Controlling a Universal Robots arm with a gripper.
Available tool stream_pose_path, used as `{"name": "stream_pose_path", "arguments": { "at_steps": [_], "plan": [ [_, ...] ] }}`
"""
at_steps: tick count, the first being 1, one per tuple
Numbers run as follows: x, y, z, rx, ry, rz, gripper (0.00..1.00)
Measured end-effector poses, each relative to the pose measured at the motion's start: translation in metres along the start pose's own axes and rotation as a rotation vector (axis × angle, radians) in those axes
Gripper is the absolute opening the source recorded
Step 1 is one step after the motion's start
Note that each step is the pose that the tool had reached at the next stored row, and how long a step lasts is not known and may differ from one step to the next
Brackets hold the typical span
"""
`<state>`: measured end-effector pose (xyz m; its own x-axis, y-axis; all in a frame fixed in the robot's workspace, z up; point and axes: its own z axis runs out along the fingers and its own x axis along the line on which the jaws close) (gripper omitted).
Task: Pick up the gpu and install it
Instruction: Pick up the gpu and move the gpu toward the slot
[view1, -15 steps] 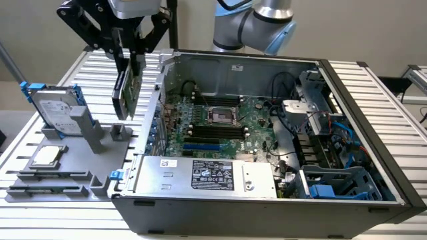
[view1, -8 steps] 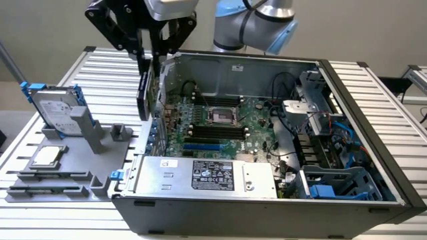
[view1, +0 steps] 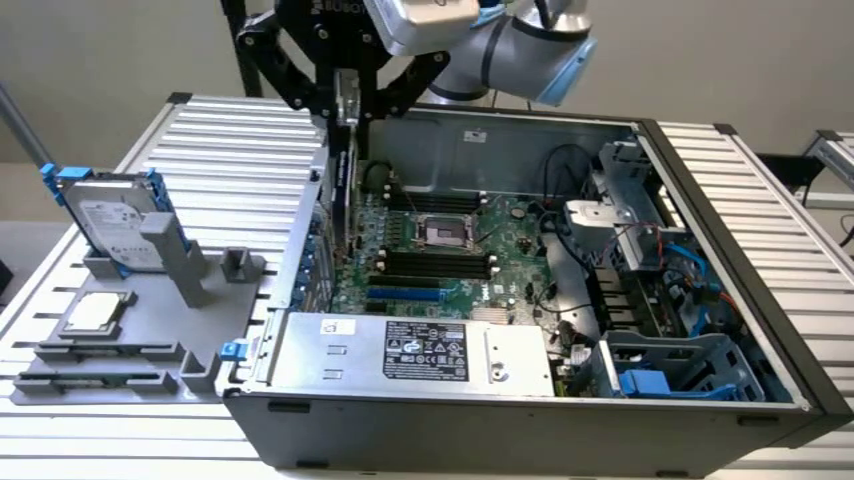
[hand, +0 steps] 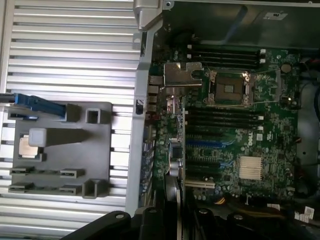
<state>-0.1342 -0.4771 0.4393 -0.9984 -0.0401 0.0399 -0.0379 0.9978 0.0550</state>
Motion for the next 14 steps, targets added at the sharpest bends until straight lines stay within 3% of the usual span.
{"name": "stream_pose_path", "arguments": {
  "at_steps": [14],
  "plan": [
    [-0.066,0.0199,0.0238,0.0000,0.0000,0.000,0.27]
  ]
}}
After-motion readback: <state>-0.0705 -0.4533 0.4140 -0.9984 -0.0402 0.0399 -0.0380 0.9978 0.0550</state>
